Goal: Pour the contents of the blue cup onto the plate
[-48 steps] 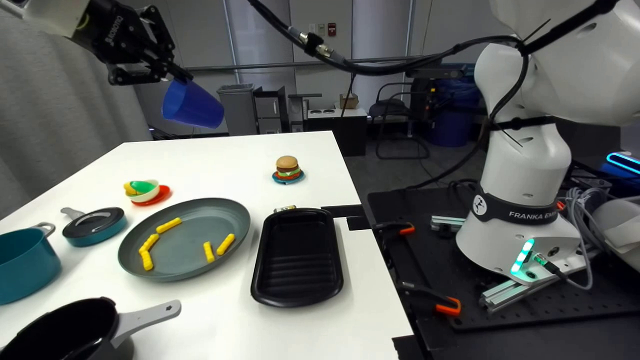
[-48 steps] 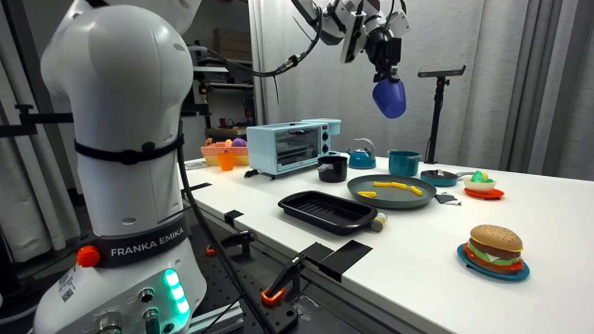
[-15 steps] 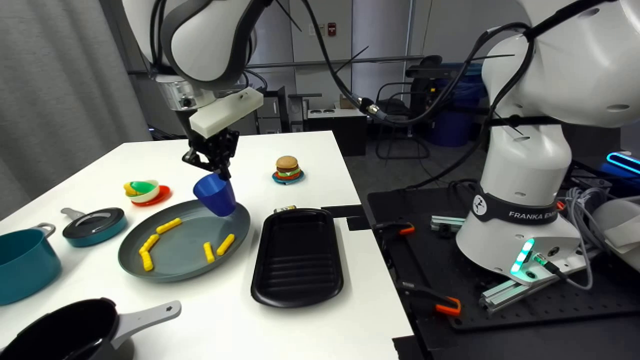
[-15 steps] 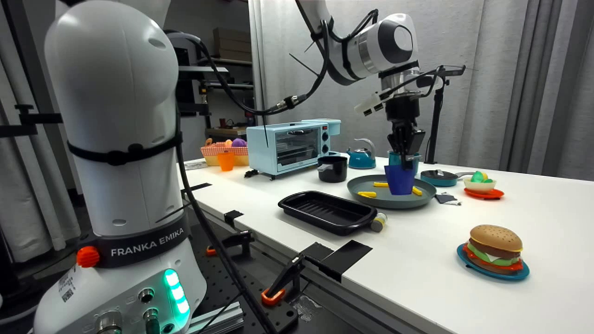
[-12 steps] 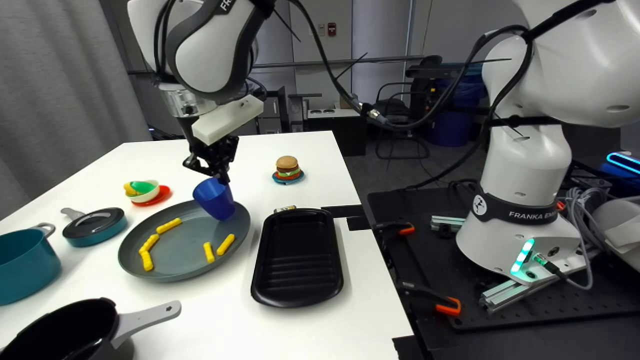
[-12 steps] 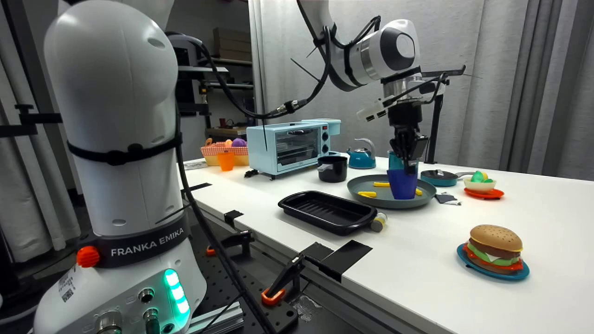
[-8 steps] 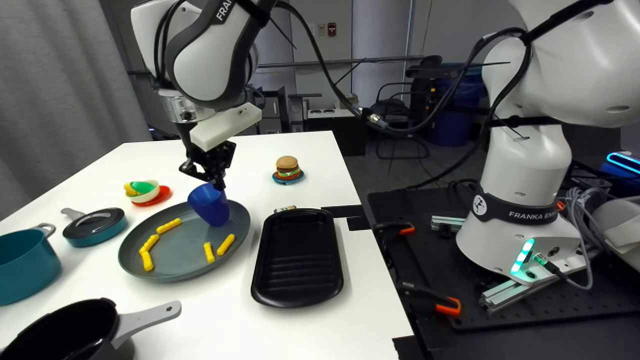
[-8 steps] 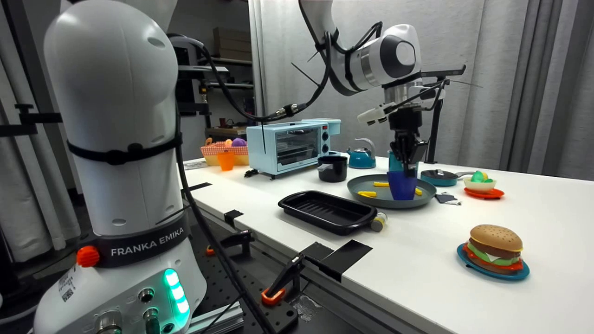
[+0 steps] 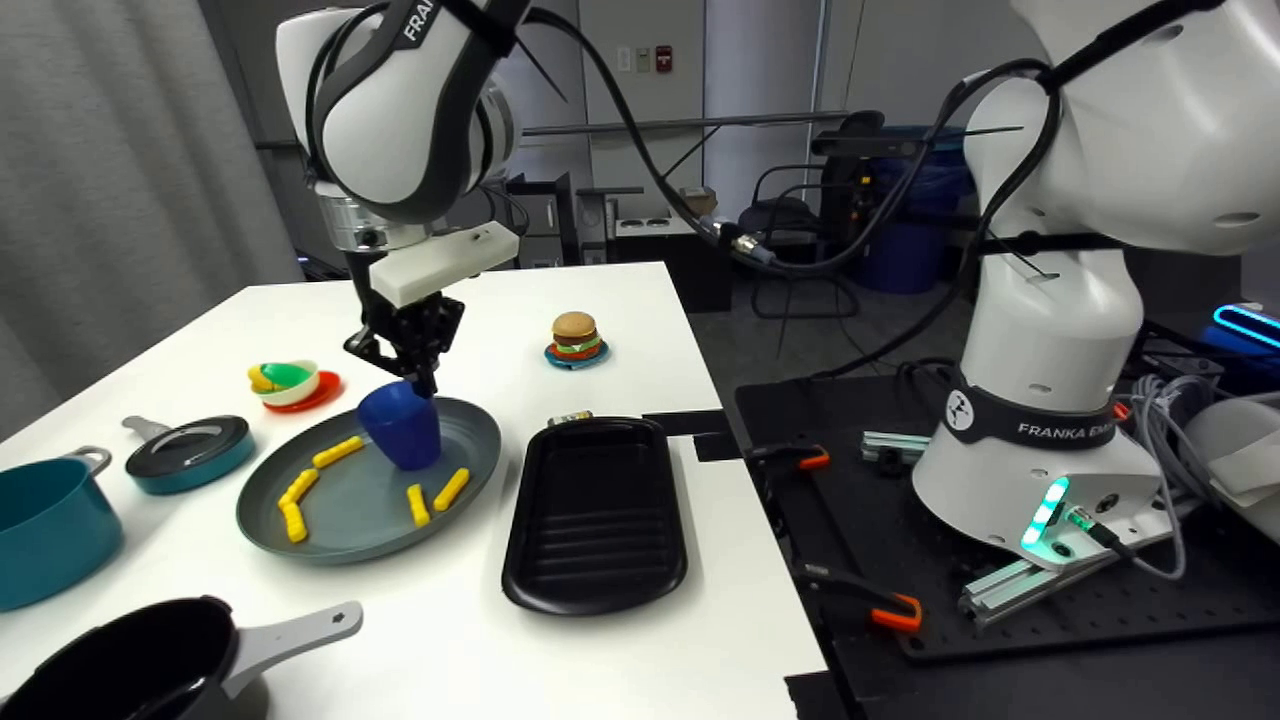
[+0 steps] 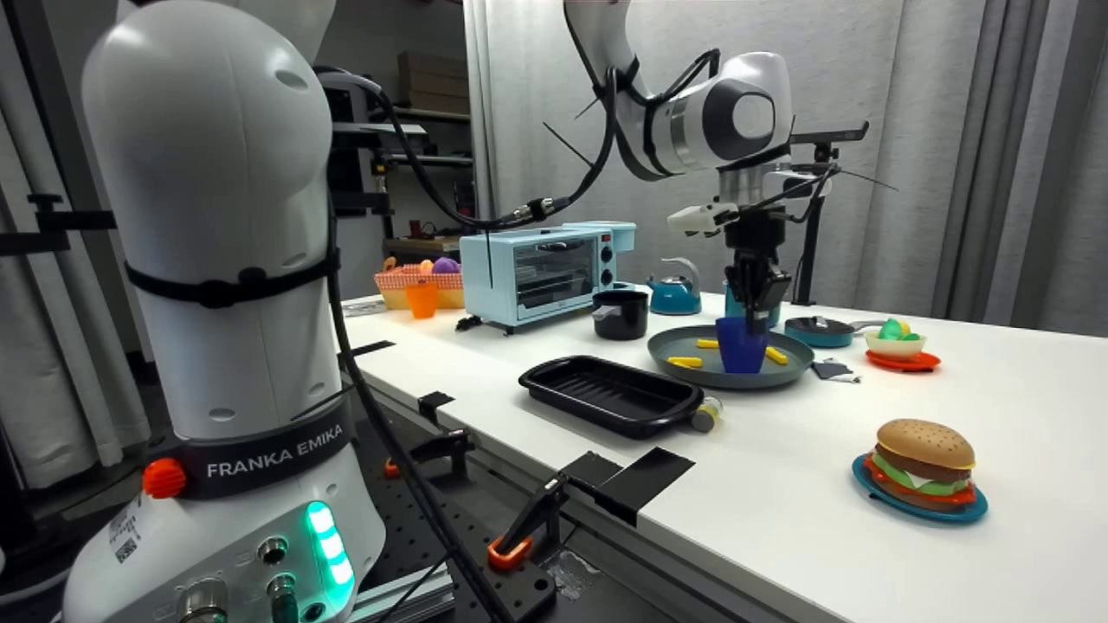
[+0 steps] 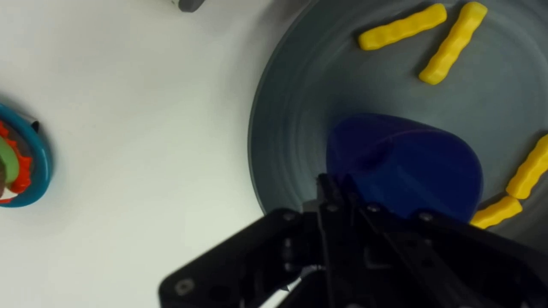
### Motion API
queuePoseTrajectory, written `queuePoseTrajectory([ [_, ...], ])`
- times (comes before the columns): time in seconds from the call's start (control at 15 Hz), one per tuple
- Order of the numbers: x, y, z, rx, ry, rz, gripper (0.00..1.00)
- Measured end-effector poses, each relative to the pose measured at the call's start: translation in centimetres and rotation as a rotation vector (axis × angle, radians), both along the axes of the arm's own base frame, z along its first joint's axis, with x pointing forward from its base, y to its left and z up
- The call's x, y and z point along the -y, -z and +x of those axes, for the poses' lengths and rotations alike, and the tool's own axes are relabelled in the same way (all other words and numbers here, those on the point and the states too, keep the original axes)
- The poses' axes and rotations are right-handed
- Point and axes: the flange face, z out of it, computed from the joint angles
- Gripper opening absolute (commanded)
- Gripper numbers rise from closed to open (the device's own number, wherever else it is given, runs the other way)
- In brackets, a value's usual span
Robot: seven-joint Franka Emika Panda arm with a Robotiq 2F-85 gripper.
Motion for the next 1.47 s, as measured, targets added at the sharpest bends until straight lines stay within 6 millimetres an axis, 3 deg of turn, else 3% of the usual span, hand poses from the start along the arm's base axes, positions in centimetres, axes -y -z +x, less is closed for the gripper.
queuePoseTrajectory([
  [0.2,-0.1,0.2,0.0,-0.002,-0.004,0.005,0.41],
  [0.73,-1.3,-0.1,0.3,0.003,-0.038,0.009,0.99],
  [1.13,-3.8,-3.8,0.7,0.055,-0.093,-0.004,1.00],
  [1.47,-6.3,-7.3,-0.3,0.052,-0.163,-0.021,1.00],
])
